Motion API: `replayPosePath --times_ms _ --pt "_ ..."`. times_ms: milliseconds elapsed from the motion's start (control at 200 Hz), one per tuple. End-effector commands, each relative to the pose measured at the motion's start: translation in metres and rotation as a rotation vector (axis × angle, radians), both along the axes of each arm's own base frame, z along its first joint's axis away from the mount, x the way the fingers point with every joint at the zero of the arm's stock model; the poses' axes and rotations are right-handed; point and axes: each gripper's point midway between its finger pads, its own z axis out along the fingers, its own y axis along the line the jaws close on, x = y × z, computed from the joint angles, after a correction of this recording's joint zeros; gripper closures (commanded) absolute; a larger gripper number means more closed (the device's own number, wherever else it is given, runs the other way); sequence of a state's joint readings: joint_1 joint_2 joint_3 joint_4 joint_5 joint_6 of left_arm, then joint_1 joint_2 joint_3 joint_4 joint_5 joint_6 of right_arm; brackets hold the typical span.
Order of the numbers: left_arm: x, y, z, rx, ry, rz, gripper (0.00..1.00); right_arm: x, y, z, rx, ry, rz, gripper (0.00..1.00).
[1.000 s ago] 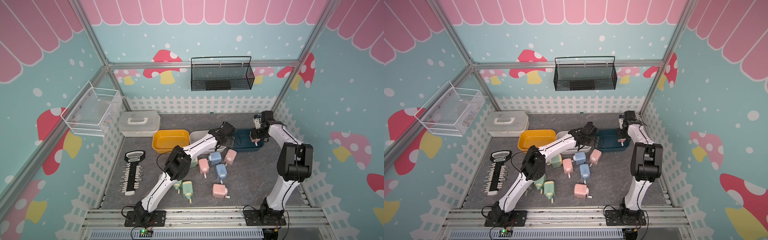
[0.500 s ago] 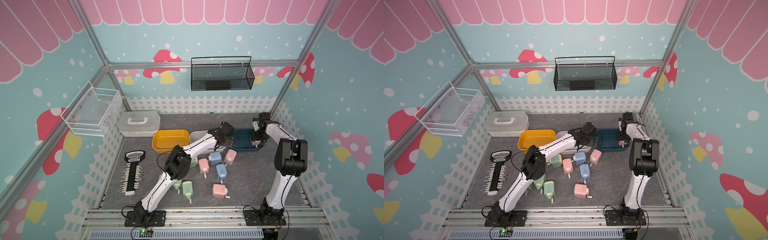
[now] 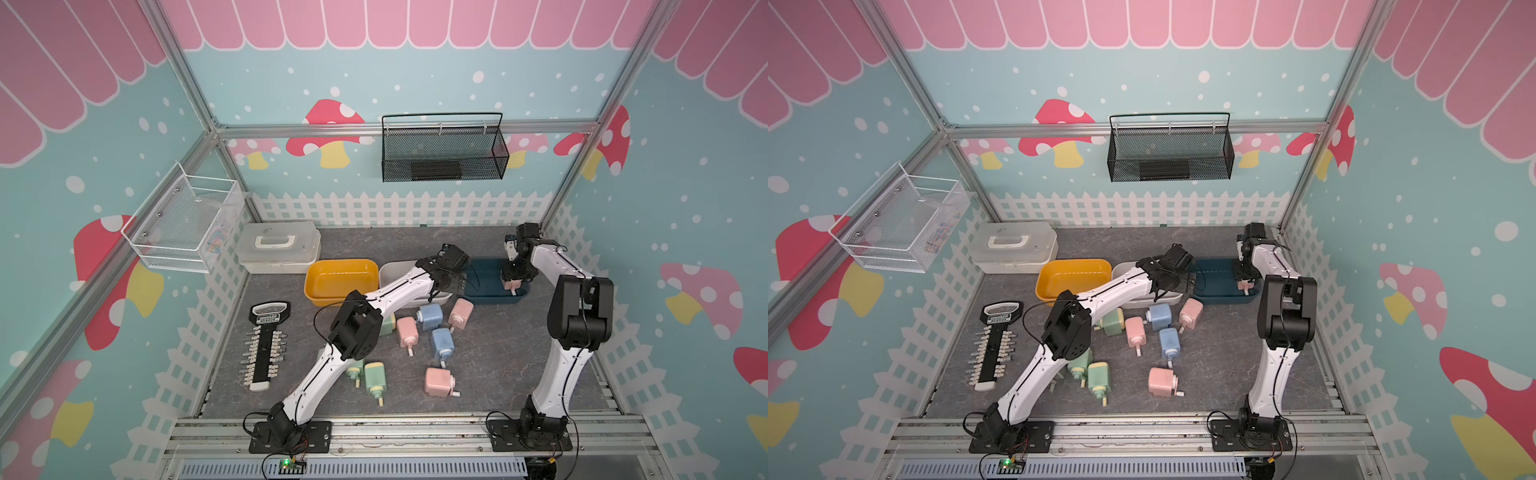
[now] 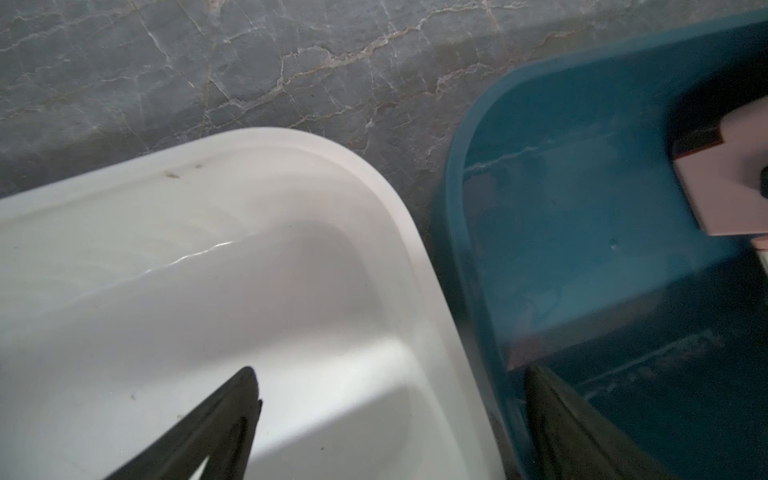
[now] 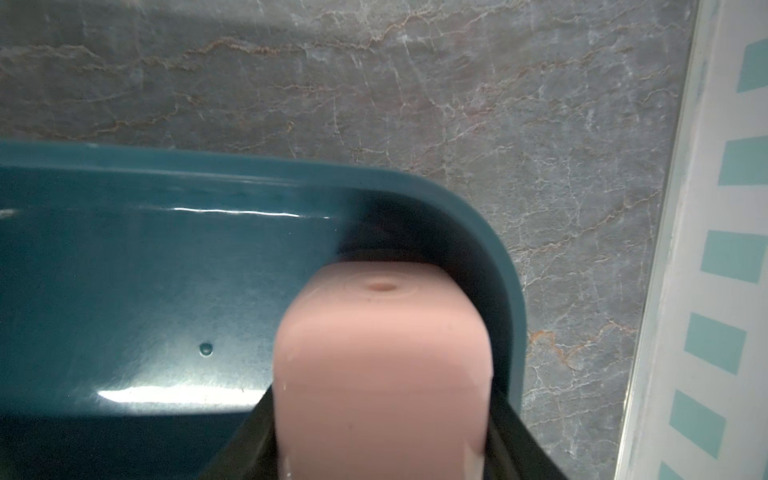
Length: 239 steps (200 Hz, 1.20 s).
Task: Place the pencil sharpeners by color into the storage box
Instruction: Place the pencil sharpener in the storage box.
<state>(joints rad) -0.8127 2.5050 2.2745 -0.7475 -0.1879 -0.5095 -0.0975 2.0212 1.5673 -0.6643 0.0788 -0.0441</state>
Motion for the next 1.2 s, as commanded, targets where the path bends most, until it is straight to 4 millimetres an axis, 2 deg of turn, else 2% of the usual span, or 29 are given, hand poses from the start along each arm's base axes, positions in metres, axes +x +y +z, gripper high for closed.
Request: replayPosePath --times_ms 0,170,440,485,500,515,530,645,750,1021,1191 --pt "0.001 0.012 -0.01 0.041 0.016 0.029 0.01 -0.004 0.002 0.005 0.001 0.017 -0.007 0.51" --pt "-0.001 0.011 -0.011 0.035 0.027 0.03 0.01 -0.005 0.007 0.016 0.027 -0.012 -0.013 0.38" --pt "-0.001 0.012 -0.011 0.033 0.03 0.032 0.01 -0.009 0.007 0.032 0.026 -0.047 -0.036 0.31" --pt "-0.001 0.011 -0.01 0.032 0.029 0.032 0.01 -0.01 0.008 0.034 0.028 -0.055 -0.038 0.23" --pt "-0.002 0.011 -0.011 0.033 0.03 0.03 0.01 -0.01 0.008 0.035 0.028 -0.058 -0.037 0.16" --pt "-0.001 0.011 -0.01 0.033 0.029 0.031 0.01 -0.01 0.008 0.036 0.03 -0.064 -0.036 0.04" --pt "-0.001 0.011 -0.011 0.032 0.028 0.032 0.01 -0.01 0.009 0.036 0.031 -0.066 -0.035 0.02" --pt "-0.001 0.01 -0.009 0.025 0.029 0.031 0.01 -0.007 0.0 0.032 -0.017 -0.081 -0.058 0.01" --pt "-0.002 0.009 -0.008 0.017 0.033 0.032 0.01 -0.007 -0.012 0.016 -0.069 -0.031 -0.09 0.01" --pt "-0.003 0.009 -0.012 0.015 0.043 0.039 0.01 -0.003 -0.013 -0.005 -0.073 0.013 -0.103 0.01" --pt "-0.003 0.01 -0.011 0.011 0.043 0.046 0.01 -0.008 -0.028 -0.01 -0.159 0.04 -0.142 0.01"
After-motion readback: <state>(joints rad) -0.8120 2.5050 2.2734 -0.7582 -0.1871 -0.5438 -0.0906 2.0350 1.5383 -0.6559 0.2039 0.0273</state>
